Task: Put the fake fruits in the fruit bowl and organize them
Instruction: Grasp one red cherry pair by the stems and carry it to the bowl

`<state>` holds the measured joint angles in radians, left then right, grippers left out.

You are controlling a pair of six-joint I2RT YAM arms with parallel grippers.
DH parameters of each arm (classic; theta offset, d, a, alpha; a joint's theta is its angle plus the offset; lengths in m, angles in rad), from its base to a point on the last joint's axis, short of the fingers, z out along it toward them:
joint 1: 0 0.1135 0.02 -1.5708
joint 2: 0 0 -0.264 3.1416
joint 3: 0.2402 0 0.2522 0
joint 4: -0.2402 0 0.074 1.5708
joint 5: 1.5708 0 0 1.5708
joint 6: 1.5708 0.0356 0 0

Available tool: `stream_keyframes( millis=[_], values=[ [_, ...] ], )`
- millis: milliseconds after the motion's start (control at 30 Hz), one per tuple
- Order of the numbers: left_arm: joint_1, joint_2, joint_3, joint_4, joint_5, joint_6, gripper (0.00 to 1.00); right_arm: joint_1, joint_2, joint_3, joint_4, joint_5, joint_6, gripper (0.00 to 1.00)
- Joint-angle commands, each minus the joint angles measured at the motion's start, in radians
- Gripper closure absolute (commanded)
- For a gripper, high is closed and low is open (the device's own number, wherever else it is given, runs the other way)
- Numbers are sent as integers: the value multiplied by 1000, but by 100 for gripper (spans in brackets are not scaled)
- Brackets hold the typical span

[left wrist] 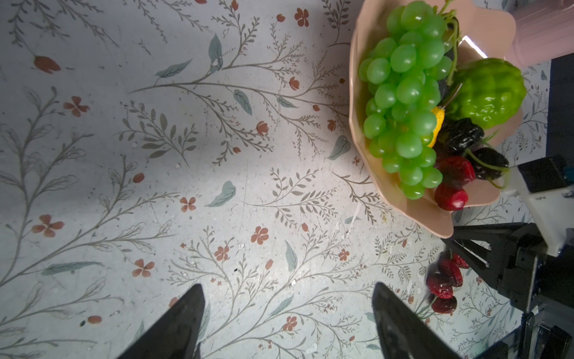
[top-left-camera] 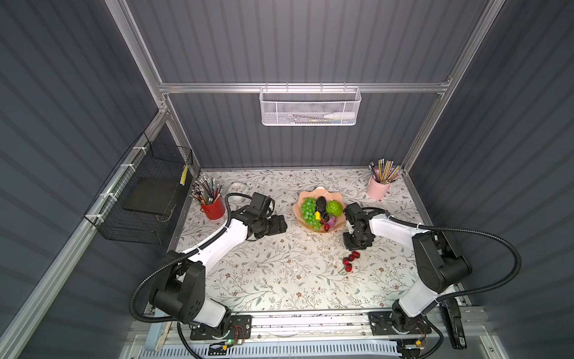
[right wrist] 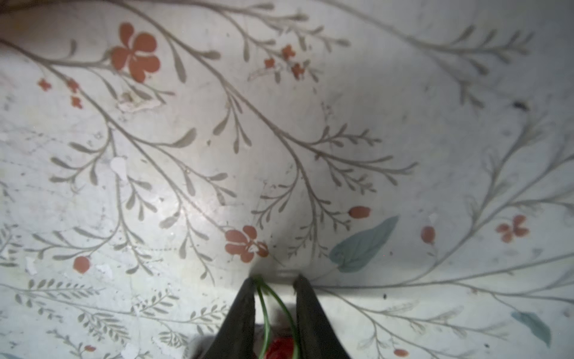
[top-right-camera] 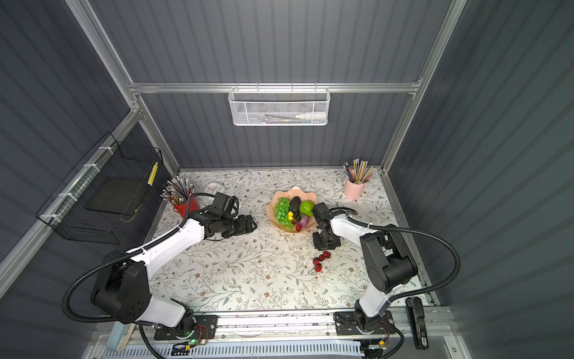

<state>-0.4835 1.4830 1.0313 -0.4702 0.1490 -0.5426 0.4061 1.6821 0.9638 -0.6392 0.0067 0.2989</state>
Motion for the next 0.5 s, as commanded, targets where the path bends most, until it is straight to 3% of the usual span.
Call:
stream_keyframes(
  millis=[0,167,467],
  values=[
    [0,-12,3,-16,-13,16,15,4,-12,-22,4,-43,2,85],
    [0,-9,7,-17,-14,16,15,4,-46,-38,14,-31,4,96],
    [0,-12,6,-22,-20,14,15,4,-191,-47,-4,46,6,100]
  ],
)
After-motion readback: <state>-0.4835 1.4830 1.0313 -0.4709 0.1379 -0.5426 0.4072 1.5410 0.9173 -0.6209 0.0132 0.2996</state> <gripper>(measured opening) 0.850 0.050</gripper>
